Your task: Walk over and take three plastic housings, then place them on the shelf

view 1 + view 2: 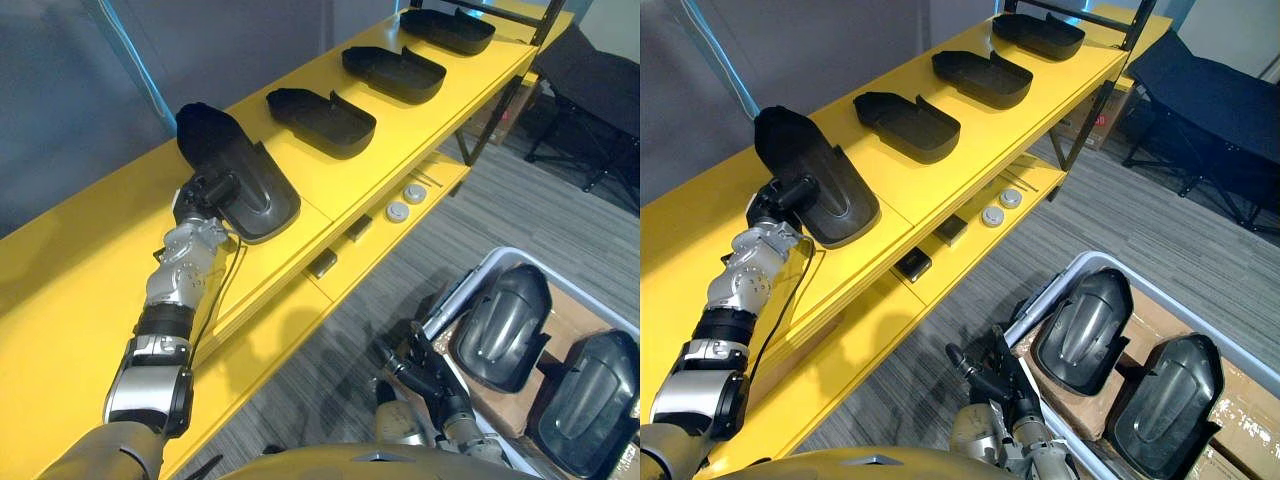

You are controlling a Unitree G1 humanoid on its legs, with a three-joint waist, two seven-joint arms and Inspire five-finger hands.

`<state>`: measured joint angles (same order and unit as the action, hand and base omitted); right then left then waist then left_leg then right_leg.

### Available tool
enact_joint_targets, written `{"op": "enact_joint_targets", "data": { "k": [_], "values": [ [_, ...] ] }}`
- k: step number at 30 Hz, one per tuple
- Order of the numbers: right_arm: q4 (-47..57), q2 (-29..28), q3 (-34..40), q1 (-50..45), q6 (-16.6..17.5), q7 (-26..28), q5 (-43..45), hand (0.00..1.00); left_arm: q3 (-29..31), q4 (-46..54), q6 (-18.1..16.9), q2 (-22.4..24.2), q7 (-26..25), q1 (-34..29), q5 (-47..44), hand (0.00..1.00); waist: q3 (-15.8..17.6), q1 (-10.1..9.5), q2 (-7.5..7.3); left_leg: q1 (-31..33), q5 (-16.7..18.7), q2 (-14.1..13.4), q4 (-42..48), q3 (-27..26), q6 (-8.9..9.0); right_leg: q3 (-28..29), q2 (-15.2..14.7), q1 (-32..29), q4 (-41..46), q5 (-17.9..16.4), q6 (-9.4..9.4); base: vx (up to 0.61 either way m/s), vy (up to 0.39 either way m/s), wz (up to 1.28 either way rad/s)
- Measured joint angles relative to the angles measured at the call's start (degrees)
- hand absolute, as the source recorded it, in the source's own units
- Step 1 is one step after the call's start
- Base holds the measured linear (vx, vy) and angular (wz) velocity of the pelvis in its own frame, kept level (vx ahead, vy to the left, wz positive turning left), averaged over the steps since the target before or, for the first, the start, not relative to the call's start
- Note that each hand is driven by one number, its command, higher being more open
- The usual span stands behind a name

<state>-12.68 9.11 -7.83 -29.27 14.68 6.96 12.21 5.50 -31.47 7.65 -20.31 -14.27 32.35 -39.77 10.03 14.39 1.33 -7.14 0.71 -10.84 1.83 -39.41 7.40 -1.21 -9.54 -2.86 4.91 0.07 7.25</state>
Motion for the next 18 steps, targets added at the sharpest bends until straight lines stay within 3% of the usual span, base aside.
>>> {"op": "enact_joint_targets", "data": {
  "k": [8,18],
  "values": [
    [-0.14,0.15,-2.51,-0.05,0.28,-1.22,0.04,1.0,0.44,-1.47,-0.52,0.01,-4.51,2.62,0.03,1.0,0.94,0.14,-1.2,0.51,0.09,-0.91,1.06,-0.08,0.04,0.1,0.59,-0.1,-0.06,0.37,-0.42,-0.01,-0.01,0.0],
    [-0.45,1.43,-4.91,-0.12,1.72,-2.82,-0.16,1.0,1.22,-3.08,-1.23,0.25,-11.95,5.4,2.76,1.0,2.14,1.51,-1.61,0.69,0.08,-1.5,1.97,0.04,0.02,0.07,0.84,-0.1,-0.03,0.63,-0.49,0.0,-0.004,0.0]
  ]
}}
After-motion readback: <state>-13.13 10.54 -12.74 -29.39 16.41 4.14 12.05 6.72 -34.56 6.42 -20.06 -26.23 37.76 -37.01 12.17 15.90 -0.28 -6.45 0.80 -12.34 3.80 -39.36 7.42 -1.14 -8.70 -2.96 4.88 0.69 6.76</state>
